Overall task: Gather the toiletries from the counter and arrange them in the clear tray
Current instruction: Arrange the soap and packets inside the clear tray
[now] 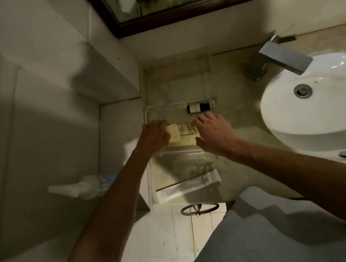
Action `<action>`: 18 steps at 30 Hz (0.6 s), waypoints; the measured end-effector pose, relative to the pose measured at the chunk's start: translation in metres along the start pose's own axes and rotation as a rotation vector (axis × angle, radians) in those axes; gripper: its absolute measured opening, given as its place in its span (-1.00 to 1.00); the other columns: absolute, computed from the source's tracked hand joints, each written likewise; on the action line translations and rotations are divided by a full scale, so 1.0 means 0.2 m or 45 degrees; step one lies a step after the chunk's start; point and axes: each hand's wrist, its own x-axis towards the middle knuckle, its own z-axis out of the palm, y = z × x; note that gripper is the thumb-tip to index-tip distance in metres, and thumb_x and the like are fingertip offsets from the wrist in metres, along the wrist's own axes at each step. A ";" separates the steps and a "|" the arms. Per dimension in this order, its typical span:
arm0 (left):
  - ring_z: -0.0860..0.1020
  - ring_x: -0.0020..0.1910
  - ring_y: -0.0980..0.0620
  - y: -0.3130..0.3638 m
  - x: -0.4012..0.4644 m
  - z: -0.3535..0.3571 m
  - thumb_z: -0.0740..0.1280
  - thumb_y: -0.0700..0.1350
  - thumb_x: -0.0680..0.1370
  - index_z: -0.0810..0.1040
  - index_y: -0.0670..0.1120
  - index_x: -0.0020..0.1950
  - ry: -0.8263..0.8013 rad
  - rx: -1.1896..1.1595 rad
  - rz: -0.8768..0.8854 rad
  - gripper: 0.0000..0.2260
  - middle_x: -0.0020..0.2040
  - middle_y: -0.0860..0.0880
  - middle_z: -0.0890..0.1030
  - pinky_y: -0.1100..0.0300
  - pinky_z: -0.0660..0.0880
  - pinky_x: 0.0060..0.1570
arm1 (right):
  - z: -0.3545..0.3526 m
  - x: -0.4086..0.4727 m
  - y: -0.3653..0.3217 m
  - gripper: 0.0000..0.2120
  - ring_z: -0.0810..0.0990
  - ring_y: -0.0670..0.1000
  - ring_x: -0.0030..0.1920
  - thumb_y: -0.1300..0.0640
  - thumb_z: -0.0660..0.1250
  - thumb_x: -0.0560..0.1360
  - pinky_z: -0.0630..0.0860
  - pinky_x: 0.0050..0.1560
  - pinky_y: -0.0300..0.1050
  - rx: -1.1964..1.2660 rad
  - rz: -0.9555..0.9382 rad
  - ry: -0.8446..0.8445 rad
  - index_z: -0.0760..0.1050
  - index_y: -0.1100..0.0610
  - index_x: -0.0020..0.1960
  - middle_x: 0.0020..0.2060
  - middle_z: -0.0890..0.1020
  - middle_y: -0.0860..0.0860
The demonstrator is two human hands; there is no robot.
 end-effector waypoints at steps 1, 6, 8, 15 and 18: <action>0.48 0.09 -0.10 -0.03 0.00 0.01 0.00 0.08 0.47 0.42 -0.10 0.22 -0.001 -0.016 -0.021 -0.56 0.14 -0.10 0.51 -0.04 0.36 0.12 | 0.00 0.01 0.00 -0.54 0.44 0.03 0.21 -0.02 0.36 0.51 0.43 0.23 -0.01 -0.027 -0.007 -0.013 0.40 0.08 0.36 0.23 0.50 0.04; 0.47 0.09 -0.08 -0.09 0.00 0.07 0.08 0.03 0.49 0.42 -0.08 0.19 0.046 -0.104 -0.049 -0.65 0.14 -0.08 0.52 -0.07 0.35 0.13 | 0.05 0.00 0.02 -0.53 0.42 0.06 0.23 0.03 0.36 0.51 0.41 0.26 0.00 -0.094 -0.019 -0.105 0.37 0.11 0.38 0.27 0.48 0.07; 0.47 0.08 -0.07 -0.09 -0.01 0.10 0.06 0.04 0.49 0.41 -0.06 0.18 0.058 -0.135 -0.035 -0.65 0.12 -0.07 0.52 -0.07 0.35 0.13 | 0.07 -0.01 0.04 -0.52 0.42 0.06 0.23 0.01 0.36 0.52 0.40 0.26 0.00 -0.106 -0.013 -0.132 0.37 0.10 0.38 0.27 0.47 0.07; 0.51 -0.01 -0.07 0.13 -0.11 0.13 0.21 -0.03 0.44 0.50 -0.09 0.08 0.285 -0.194 0.132 -0.73 0.00 -0.08 0.58 -0.01 0.36 0.11 | 0.11 -0.07 0.08 -0.60 0.46 0.04 0.16 -0.01 0.34 0.53 0.42 0.18 -0.05 -0.086 -0.018 -0.070 0.44 0.07 0.33 0.21 0.52 0.06; 0.48 0.00 -0.01 0.42 -0.19 0.25 0.20 0.04 0.47 0.48 -0.05 0.12 0.245 -0.124 0.361 -0.71 0.01 -0.05 0.56 0.00 0.36 0.13 | 0.12 -0.15 0.14 -0.66 0.47 0.05 0.11 0.01 0.33 0.54 0.42 0.13 -0.05 -0.041 0.012 -0.010 0.49 0.09 0.27 0.15 0.56 0.07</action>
